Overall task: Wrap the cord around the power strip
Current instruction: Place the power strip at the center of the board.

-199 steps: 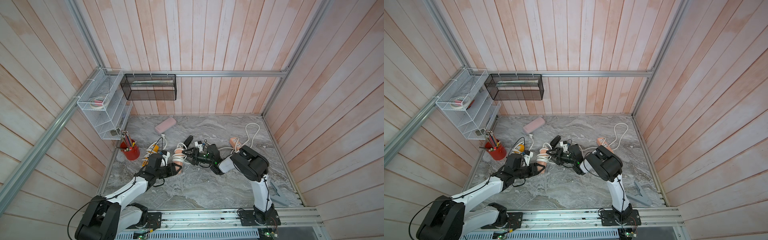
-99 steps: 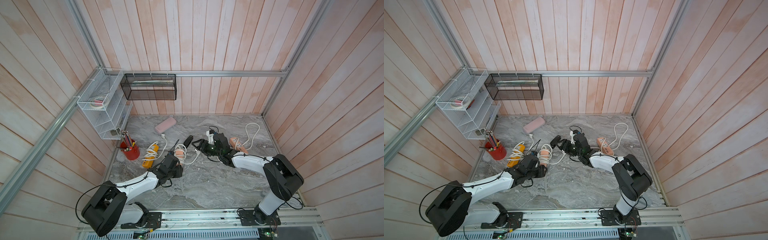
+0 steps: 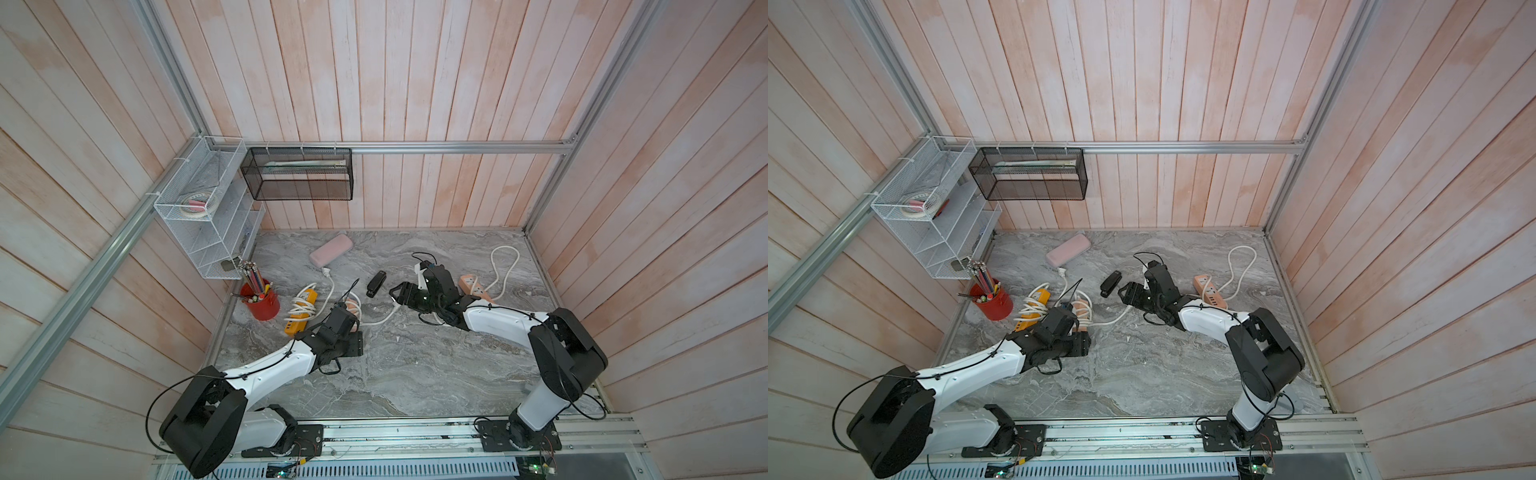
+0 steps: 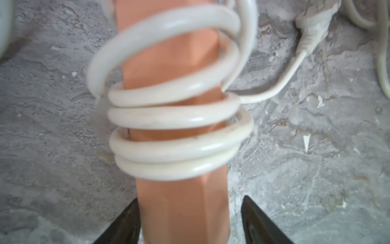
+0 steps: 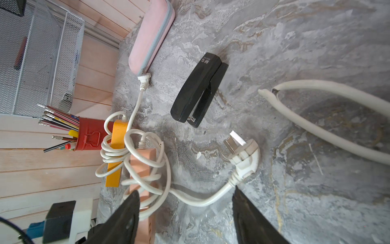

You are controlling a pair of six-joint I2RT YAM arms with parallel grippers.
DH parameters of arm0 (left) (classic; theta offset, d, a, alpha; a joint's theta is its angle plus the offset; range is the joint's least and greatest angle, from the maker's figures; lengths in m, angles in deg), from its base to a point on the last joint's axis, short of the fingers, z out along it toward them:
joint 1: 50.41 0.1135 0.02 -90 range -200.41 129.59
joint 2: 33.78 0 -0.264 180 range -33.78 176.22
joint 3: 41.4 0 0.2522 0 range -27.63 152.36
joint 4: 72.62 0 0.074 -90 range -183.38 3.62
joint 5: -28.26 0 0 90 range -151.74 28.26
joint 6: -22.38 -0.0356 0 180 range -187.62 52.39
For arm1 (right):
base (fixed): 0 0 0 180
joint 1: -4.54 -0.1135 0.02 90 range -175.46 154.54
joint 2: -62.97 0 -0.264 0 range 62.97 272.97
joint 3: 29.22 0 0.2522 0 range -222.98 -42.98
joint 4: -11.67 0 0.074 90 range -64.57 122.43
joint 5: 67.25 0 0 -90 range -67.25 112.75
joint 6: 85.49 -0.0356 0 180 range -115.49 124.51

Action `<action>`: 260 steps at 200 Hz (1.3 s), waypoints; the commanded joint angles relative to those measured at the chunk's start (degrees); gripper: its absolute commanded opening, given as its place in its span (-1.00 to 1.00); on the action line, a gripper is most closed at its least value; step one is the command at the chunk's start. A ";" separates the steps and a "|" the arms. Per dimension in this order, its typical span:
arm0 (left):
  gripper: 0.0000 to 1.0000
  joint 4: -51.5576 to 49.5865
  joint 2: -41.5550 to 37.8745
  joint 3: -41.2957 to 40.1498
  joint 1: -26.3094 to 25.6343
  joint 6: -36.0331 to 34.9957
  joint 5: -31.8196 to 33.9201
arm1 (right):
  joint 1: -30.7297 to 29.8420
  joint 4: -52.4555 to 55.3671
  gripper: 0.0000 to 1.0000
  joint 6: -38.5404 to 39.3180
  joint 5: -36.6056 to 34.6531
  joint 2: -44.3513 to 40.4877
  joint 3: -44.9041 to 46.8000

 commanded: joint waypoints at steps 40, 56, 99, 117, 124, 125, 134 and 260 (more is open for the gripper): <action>0.61 -4.47 -3.20 5.14 0.97 -2.82 -1.14 | 0.52 3.07 0.40 2.54 -1.01 1.29 -2.64; 0.61 -6.86 -4.65 6.56 1.86 -3.94 -1.30 | 0.52 4.13 0.40 3.22 -1.34 1.31 -3.03; 0.61 -13.46 -8.00 12.72 5.37 -8.20 -1.46 | 2.88 9.96 0.40 5.60 -4.22 -0.35 -3.56; 0.61 -14.26 -8.13 14.88 7.05 -10.36 -0.88 | 3.25 12.01 0.41 6.57 -5.58 -0.91 -3.78; 0.61 -14.17 -8.07 15.43 7.68 -11.09 -0.83 | 3.26 12.36 0.40 6.63 -5.72 -1.05 -3.77; 0.61 -14.18 -8.05 15.49 7.82 -11.15 -0.85 | 3.24 12.39 0.41 6.58 -5.71 -1.02 -3.81; 0.61 -13.80 -7.89 15.96 8.81 -12.02 -1.08 | 3.23 12.64 0.41 6.46 -5.53 -1.03 -3.85; 1.00 -4.69 0.13 28.26 16.53 -23.18 -13.41 | 26.28 40.12 0.61 28.37 -30.87 -12.41 -5.35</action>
